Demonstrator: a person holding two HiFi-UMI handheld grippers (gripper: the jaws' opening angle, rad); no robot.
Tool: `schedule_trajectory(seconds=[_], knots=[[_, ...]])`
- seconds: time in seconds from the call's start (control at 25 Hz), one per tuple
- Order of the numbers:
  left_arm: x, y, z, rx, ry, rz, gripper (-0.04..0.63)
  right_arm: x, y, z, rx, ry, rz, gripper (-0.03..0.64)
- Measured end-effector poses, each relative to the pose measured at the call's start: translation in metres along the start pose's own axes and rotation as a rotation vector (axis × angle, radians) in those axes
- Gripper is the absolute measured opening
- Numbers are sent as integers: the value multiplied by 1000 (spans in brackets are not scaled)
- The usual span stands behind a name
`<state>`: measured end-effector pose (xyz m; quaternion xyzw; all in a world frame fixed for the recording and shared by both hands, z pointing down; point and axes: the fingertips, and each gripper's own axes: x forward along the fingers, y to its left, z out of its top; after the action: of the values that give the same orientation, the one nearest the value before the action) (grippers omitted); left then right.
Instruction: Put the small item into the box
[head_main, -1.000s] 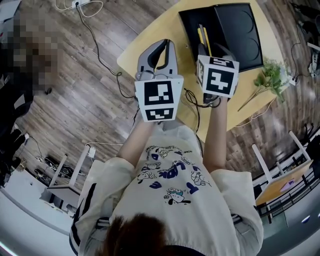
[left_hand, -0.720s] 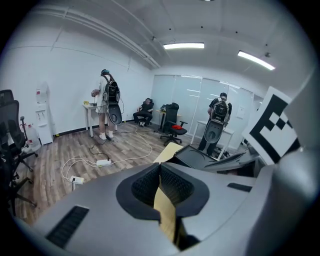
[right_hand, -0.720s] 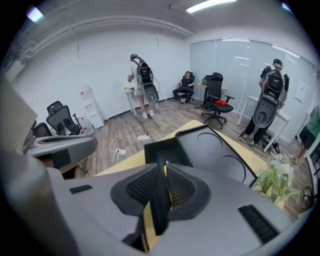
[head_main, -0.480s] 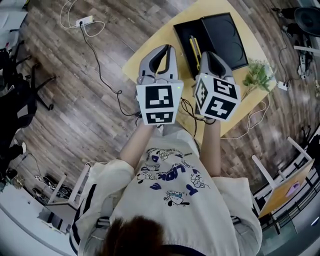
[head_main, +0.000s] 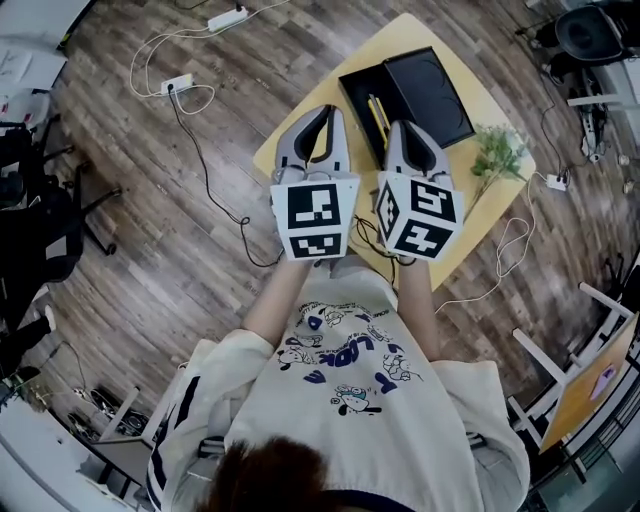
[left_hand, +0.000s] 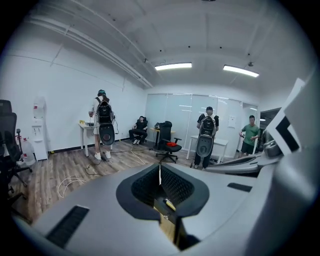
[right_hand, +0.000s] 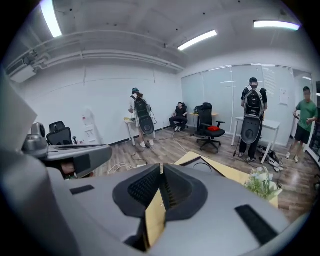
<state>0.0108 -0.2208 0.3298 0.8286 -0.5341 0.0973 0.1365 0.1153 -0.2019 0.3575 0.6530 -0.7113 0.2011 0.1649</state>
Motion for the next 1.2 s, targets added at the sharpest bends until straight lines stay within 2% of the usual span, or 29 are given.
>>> schedule_trajectory(seconds=[0.36, 0.68, 1.2], knots=[[-15, -17, 30, 37, -82, -22, 20, -27, 3, 28, 6, -125, -10, 38], [-22, -26, 42, 58, -116, -37, 20, -41, 6, 42, 5, -216, -7, 38], [-26, -29, 47, 76, -129, -31, 20, -46, 5, 48, 7, -245, 7, 38]])
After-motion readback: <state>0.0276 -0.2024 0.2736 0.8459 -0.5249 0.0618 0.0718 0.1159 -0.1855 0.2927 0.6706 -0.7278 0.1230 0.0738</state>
